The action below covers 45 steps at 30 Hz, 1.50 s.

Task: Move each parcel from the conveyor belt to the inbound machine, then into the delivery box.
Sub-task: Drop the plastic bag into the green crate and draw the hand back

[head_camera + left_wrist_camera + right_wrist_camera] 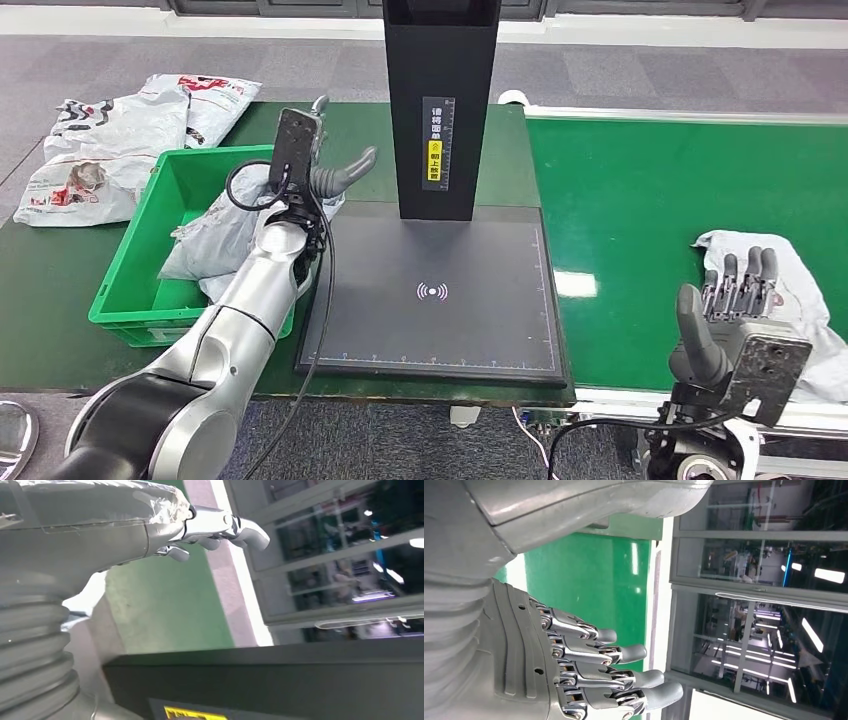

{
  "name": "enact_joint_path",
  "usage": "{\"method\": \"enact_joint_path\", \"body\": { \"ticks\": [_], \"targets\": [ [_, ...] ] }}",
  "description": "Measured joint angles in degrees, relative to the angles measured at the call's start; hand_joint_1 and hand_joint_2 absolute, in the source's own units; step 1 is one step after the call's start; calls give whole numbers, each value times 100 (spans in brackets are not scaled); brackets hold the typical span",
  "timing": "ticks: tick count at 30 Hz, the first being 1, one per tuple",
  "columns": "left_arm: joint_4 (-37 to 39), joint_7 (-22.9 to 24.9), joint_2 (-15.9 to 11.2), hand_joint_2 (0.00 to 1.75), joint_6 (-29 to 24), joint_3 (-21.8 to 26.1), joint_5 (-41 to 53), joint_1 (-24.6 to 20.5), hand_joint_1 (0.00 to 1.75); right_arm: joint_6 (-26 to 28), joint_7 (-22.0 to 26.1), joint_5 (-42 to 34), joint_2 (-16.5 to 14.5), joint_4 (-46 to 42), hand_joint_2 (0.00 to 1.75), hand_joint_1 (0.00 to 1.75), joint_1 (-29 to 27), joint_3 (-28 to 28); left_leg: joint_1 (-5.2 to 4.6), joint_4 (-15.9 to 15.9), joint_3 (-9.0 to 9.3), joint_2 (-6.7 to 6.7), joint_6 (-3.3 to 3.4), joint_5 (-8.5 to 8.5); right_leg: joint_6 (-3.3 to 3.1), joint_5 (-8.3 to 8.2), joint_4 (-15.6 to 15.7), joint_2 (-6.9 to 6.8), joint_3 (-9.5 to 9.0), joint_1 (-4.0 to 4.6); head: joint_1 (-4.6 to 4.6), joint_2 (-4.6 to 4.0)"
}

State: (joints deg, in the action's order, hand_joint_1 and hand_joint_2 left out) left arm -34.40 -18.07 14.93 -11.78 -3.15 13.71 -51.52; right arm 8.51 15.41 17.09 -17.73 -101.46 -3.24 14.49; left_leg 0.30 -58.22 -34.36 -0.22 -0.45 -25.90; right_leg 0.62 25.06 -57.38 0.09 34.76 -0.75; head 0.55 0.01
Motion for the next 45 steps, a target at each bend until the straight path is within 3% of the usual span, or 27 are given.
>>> {"method": "enact_joint_path", "body": {
  "ticks": [5, 8, 11, 15, 18, 23, 37, 41, 45],
  "targets": [
    [-134, -170, 120, 175, 327, -10, -141, 52, 0, 47, 30, -76, 0, 0, 175, 0, -28, 0, -1, 0, -1, -2, 0, 0, 0, 0, 1, -2, 0, -1, 0, 1],
    [-292, -182, 280, 175, 984, -133, -556, 182, 0, 107, 63, -72, 1, 4, 175, 0, -66, 0, -4, 0, -1, -3, 4, -3, 1, 2, 5, -4, -1, -3, 0, 1],
    [-378, -218, 470, 175, 1615, -858, -1546, 514, 0, 143, 77, 54, 19, 139, 175, 0, -82, 0, -8, 0, -2, -10, 11, -8, 4, 6, 7, -12, -6, -6, 0, 0],
    [-125, -615, 586, 175, 1241, -2117, -2422, 855, 0, 131, 237, 167, 140, 777, 175, 0, 24, -9, -9, 0, -7, 0, 17, -15, 6, 6, 7, -4, -5, -8, -2, 0],
    [124, -822, 571, 175, 1101, -2472, -2393, 966, 0, 165, 366, 230, 272, 1396, 175, 0, 238, -57, -11, 0, -1, 7, 17, -15, 6, 6, 6, 1, -4, -8, -1, 0],
    [346, -919, 516, 175, 1056, -2538, -2209, 1125, 0, 222, 443, 220, 435, 2082, 175, 0, 470, -208, -7, 2, -3, -9, 10, -4, 4, 6, 0, -15, -5, -4, 0, 1],
    [447, -989, 317, 175, 725, -2536, -1658, 1441, 0, 282, 455, 278, 596, 2828, 175, 0, 854, -589, -7, 3, -5, -9, 11, -4, 3, 7, -1, -13, -5, -6, 0, 0],
    [419, -1008, 239, 175, 430, -2419, -1426, 1578, 0, 845, 396, 750, 633, 3175, 175, 0, 1097, -633, -7, 3, -4, -10, 11, -3, 3, 7, -2, -14, -5, -5, 0, 1],
    [390, -1012, 166, 175, 111, -2156, -1275, 1638, 0, 1776, 168, 1655, 783, 3697, 175, 0, 1407, -634, -8, 2, -4, -9, 11, -3, 2, 5, -1, -13, -5, -6, 0, 0]
  ]
}}
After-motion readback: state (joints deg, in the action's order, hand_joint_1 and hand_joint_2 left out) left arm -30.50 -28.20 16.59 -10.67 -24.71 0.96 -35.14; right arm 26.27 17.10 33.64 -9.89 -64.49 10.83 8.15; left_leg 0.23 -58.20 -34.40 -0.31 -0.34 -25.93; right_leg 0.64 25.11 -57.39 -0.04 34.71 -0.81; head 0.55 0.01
